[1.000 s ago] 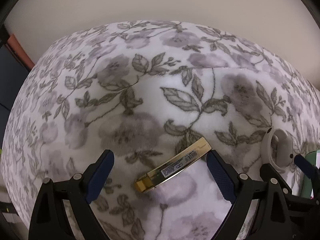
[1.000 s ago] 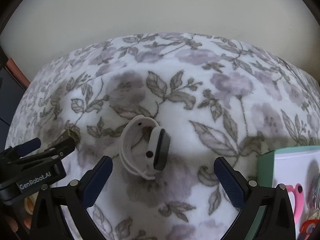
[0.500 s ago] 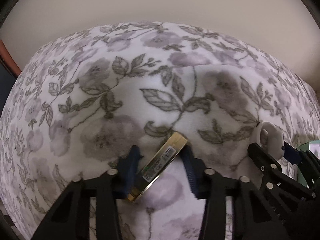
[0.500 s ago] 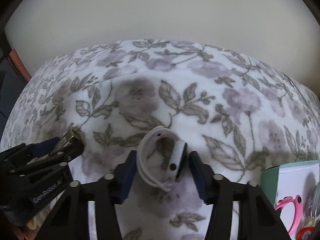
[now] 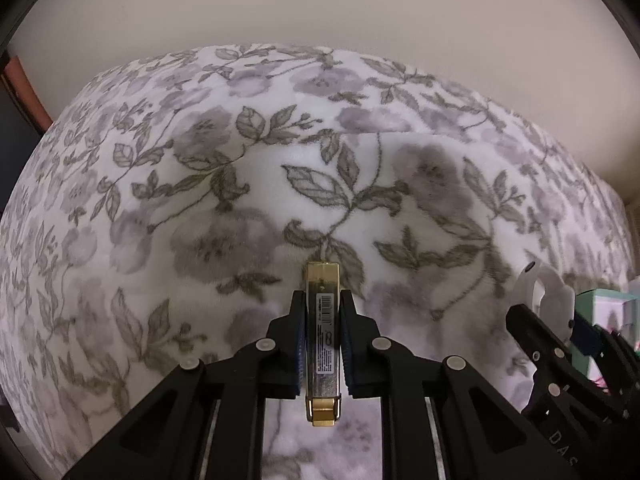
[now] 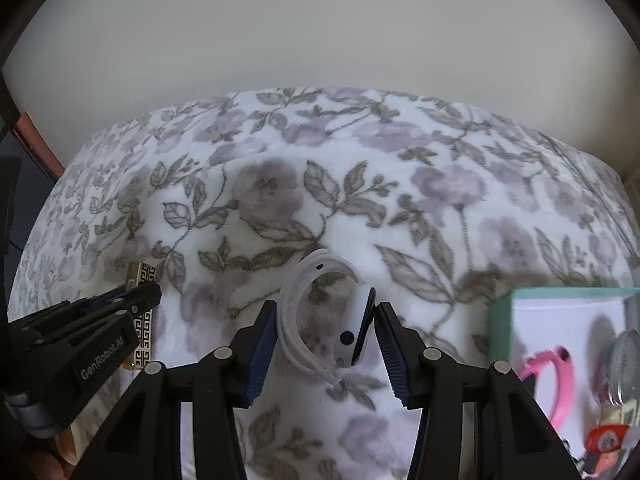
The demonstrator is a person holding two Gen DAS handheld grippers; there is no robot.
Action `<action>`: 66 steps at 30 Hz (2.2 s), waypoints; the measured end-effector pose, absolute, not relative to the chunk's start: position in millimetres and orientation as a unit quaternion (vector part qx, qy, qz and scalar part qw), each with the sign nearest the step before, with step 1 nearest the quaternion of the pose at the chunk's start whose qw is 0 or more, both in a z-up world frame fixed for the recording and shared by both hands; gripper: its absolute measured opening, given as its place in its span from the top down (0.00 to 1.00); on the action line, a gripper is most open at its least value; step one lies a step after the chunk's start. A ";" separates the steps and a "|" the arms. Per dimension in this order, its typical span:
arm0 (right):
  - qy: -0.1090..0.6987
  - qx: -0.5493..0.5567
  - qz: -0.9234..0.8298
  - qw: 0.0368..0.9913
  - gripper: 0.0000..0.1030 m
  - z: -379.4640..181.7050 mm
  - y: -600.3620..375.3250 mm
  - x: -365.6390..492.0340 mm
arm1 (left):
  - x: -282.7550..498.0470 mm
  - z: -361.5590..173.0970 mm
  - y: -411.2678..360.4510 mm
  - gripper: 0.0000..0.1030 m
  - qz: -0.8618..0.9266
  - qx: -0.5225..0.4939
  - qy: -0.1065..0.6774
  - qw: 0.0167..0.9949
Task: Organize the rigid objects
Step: 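Carry the gold clip and white watch over the tray with both grippers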
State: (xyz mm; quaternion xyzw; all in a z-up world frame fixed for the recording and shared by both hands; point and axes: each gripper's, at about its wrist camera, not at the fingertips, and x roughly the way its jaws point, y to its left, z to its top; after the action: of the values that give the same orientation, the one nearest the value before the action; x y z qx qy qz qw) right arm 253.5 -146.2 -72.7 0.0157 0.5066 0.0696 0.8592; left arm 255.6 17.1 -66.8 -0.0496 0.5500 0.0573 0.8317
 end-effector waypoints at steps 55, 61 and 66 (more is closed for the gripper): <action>0.542 0.109 -0.141 0.821 0.49 -13.4 -349.0 70.2 | 90.8 6.6 -178.5 0.85 -0.146 -0.026 0.530 0.835; 0.545 0.116 -0.168 0.813 0.49 -18.3 -367.8 65.4 | 82.4 -13.2 -204.1 0.85 -0.161 0.019 0.551 0.819; 0.547 0.096 -0.202 0.806 0.49 -22.1 -379.0 64.3 | 75.4 -25.6 -220.5 0.85 -0.166 0.049 0.563 0.808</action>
State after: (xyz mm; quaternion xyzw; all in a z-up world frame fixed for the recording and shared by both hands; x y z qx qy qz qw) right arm 64.3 -379.0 -22.1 0.0964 0.5473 -0.2023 0.8064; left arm 75.4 -220.5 -25.6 0.0492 0.5634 -0.1664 0.8078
